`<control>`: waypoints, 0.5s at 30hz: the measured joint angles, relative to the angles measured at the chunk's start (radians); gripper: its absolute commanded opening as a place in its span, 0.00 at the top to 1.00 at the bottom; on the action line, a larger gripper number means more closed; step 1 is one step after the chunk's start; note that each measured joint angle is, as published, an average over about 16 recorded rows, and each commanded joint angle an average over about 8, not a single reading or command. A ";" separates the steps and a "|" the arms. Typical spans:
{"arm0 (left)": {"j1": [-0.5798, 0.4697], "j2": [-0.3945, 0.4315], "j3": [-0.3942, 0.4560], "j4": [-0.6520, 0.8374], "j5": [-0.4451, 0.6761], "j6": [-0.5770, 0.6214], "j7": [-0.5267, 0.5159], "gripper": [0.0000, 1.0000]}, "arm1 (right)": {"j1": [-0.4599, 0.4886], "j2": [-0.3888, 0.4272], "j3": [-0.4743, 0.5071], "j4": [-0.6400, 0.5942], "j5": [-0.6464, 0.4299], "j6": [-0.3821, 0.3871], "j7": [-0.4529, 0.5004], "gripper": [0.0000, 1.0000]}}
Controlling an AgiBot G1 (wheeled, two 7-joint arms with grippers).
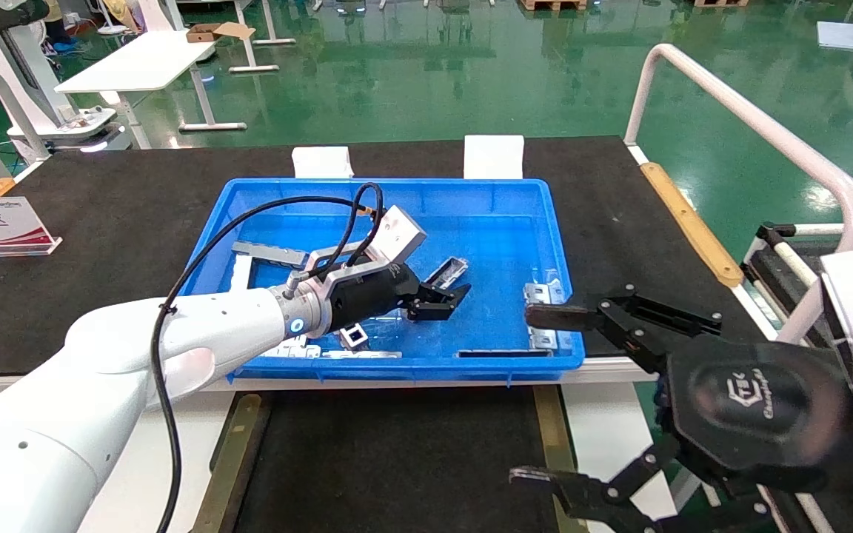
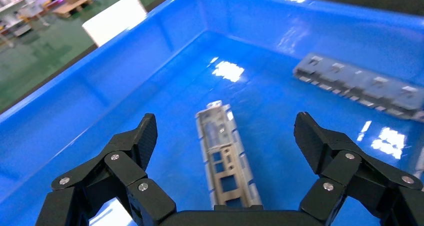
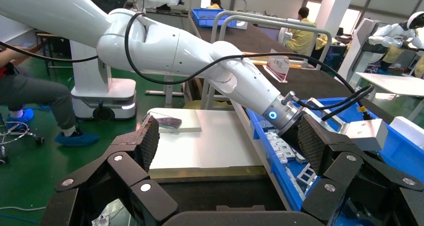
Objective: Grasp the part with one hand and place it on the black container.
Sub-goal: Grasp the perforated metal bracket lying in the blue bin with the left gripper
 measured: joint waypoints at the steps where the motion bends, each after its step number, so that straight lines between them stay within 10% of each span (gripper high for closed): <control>1: -0.002 0.004 0.010 0.010 -0.006 -0.012 0.001 0.56 | 0.000 0.000 0.000 0.000 0.000 0.000 0.000 0.59; 5: -0.006 0.013 0.062 0.030 -0.038 -0.059 -0.012 0.99 | 0.000 0.000 0.000 0.000 0.000 0.000 0.000 1.00; 15: -0.003 0.015 0.220 0.021 -0.127 -0.166 -0.093 1.00 | 0.000 0.000 0.000 0.000 0.000 0.000 0.000 1.00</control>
